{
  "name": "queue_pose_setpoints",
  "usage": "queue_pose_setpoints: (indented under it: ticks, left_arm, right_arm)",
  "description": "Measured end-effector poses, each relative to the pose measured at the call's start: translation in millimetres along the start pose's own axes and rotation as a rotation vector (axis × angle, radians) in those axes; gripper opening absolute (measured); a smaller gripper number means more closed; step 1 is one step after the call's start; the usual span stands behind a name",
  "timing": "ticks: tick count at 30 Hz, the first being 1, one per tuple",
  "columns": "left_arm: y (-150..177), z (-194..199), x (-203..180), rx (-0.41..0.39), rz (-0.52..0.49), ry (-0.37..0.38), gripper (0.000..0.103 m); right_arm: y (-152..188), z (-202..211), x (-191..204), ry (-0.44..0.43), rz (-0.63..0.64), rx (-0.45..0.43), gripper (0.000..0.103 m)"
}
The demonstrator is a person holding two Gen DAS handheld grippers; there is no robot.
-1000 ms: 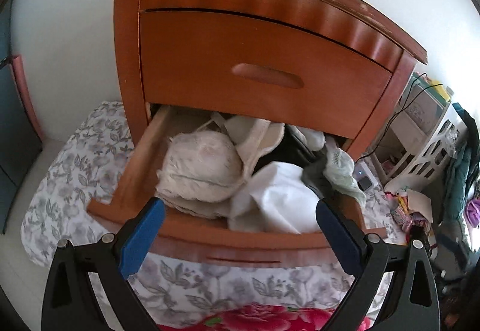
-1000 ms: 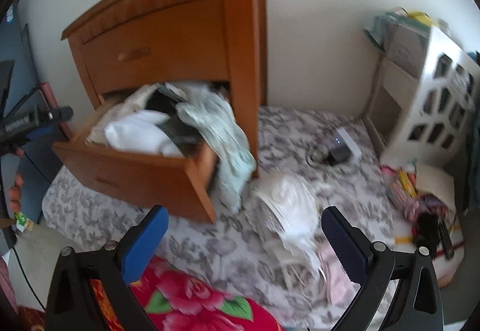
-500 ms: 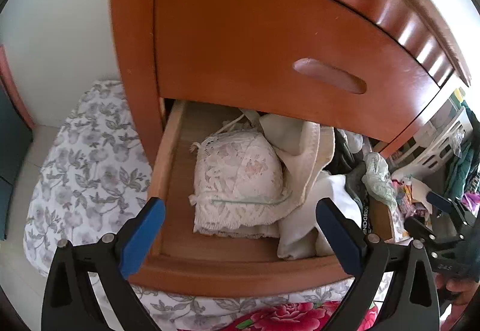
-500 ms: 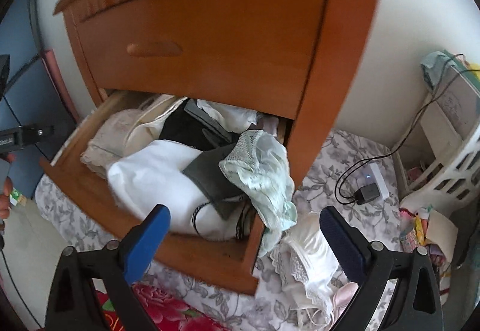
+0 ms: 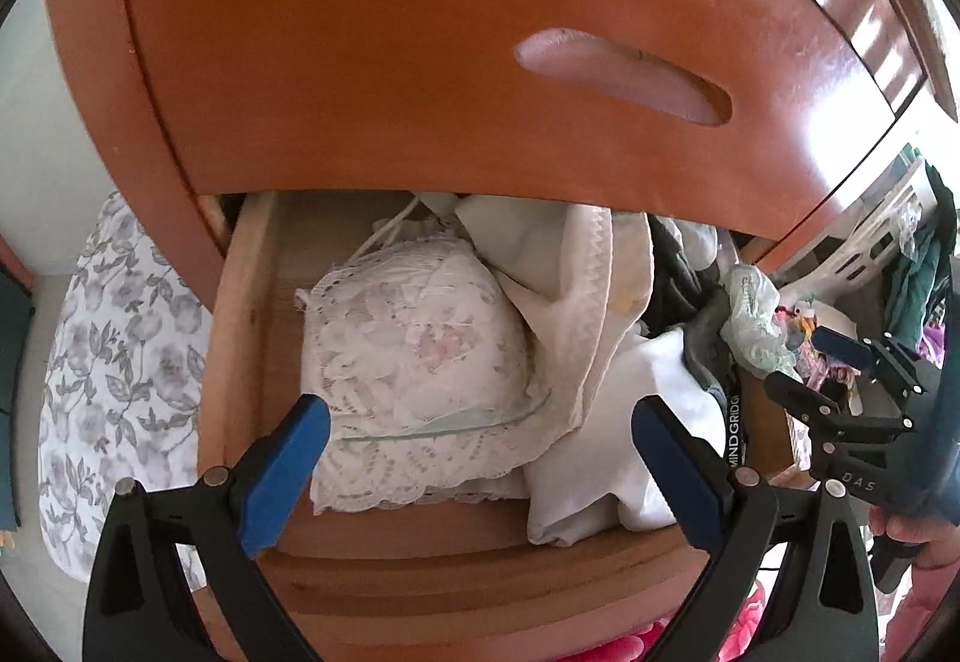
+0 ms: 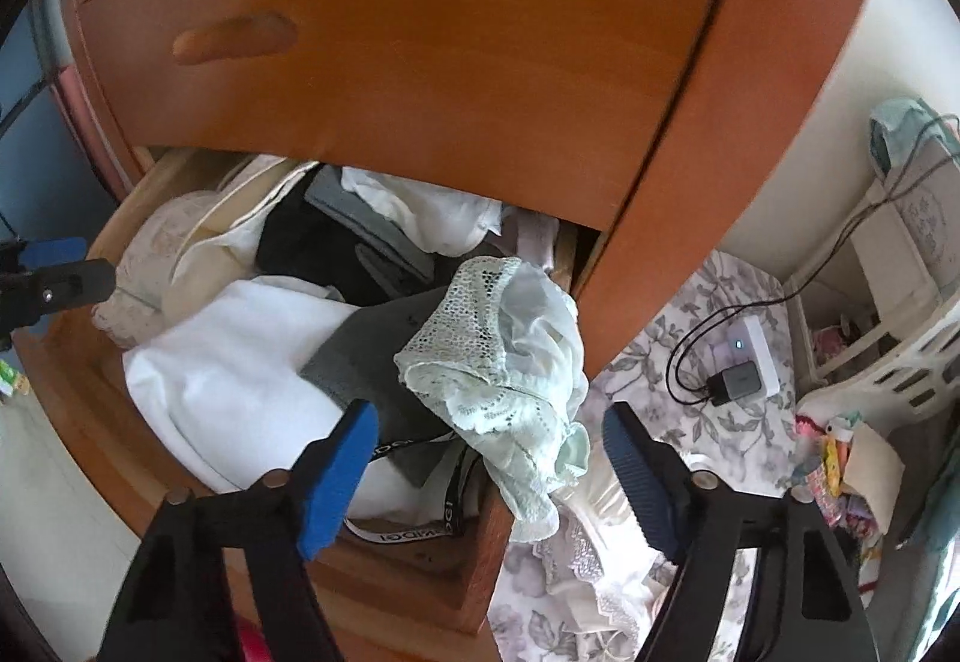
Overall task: Take underwear out of drawer
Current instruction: 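Grasp the mint-green lace panties with the right tool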
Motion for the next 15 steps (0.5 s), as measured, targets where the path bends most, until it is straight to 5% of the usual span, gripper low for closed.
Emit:
queue_pose_setpoints:
  ticks: [15]
  left_arm:
    - [-8,-9,-12,0.039,-0.004,0.016,0.101]
  right_arm:
    - [-6,-13,21,0.055,0.09,0.059,0.028]
Point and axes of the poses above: each gripper's, at about its wrist camera, not at the fingertips, and z roughly against the way its jaws point, x to its left, y to its underside, the point moved 4 cm from there along -z, roughly the way its jaws point, and after that the axes turned 15 degrees about -y, right-handed, at the moved point
